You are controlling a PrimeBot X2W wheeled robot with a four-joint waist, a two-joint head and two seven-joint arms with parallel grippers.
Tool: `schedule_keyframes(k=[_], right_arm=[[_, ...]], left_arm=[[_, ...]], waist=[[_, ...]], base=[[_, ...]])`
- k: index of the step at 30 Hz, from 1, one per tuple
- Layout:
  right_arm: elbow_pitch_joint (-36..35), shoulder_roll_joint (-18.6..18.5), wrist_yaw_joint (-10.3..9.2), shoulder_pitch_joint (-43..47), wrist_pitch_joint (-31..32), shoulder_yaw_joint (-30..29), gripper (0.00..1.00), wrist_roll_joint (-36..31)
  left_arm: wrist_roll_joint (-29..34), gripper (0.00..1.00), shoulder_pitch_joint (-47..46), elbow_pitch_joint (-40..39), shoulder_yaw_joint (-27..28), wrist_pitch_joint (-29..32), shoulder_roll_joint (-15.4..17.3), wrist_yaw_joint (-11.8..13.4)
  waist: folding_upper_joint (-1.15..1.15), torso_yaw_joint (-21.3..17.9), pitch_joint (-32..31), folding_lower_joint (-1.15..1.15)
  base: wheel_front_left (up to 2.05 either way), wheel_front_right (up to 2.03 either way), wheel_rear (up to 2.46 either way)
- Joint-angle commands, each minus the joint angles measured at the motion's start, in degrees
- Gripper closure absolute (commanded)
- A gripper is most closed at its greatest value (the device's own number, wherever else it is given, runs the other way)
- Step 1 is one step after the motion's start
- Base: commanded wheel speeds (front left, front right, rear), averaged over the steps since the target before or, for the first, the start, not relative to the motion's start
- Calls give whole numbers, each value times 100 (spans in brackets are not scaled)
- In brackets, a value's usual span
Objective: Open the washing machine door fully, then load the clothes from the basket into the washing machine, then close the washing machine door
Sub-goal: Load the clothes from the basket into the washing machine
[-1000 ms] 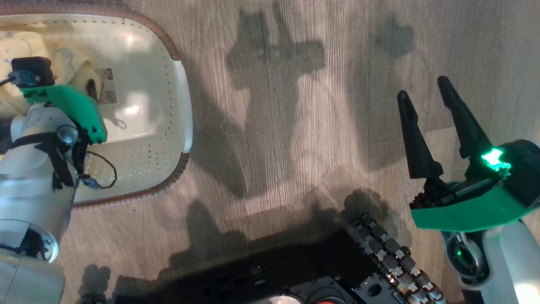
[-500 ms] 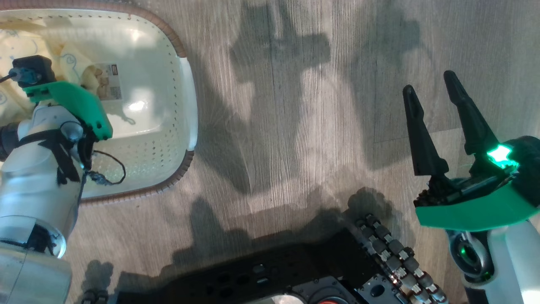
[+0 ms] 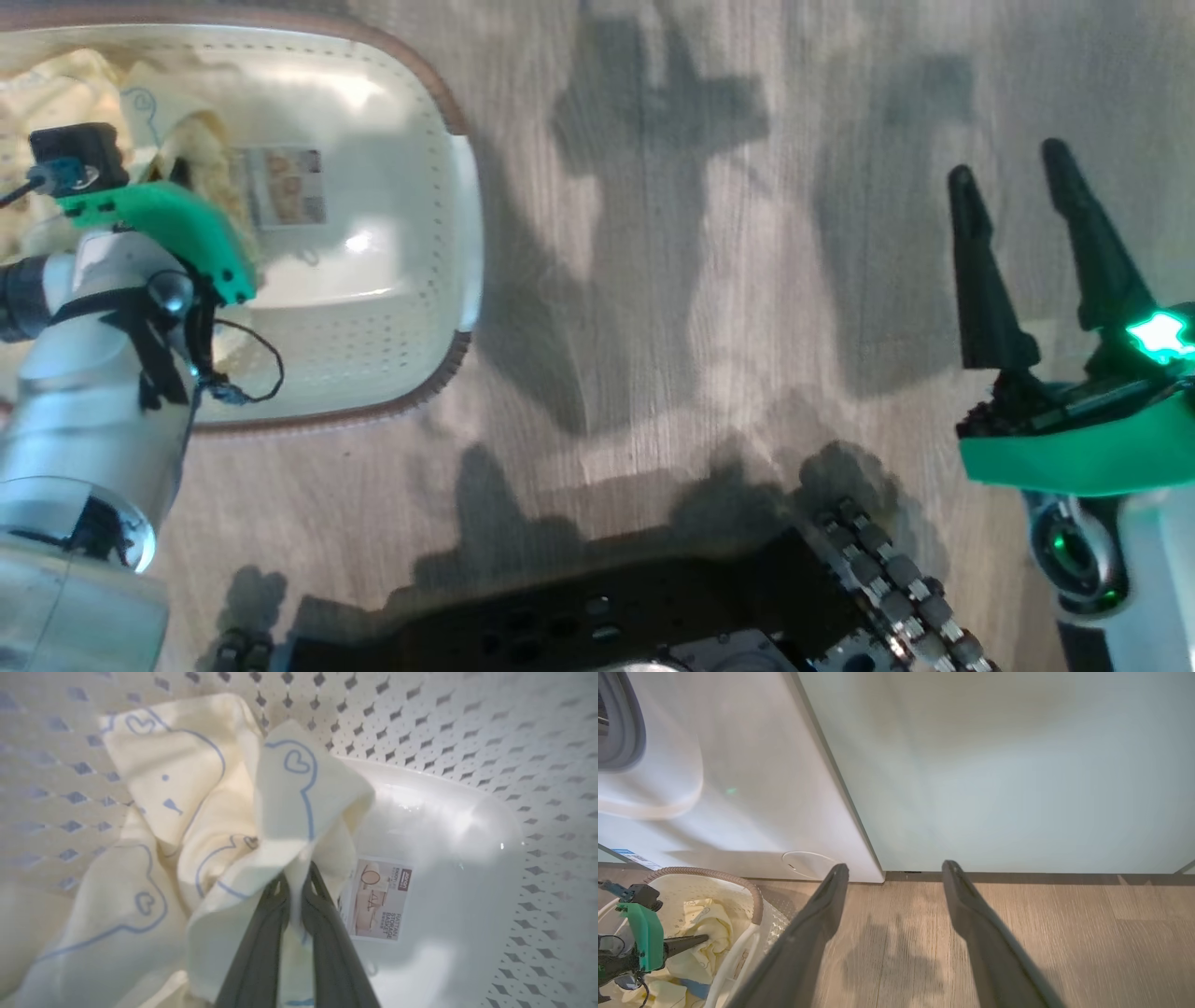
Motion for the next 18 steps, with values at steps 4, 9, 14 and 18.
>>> schedule_keyframes(k=[4,9,14,18], right_arm=[[-219,-109,21,312,66,-105,0,-70],[-259,-143,21,400,195,-349,0,-127],[-301,-185,21,478,307,-508,0,-178],[-285,-222,21,580,411,-643,0,-224]], left_arm=[[115,100,187,-205,31,-183,81,55],[180,100,309,-681,86,-233,-47,111],[392,100,670,-1533,246,-236,-72,302],[586,100,1084,-2216,395,-237,-97,438]], waist=[[0,262,-274,0],[0,516,-589,0],[0,735,-956,0],[0,906,-1332,0]], base=[[0,0,0],[0,0,0],[0,0,0],[0,0,0]])
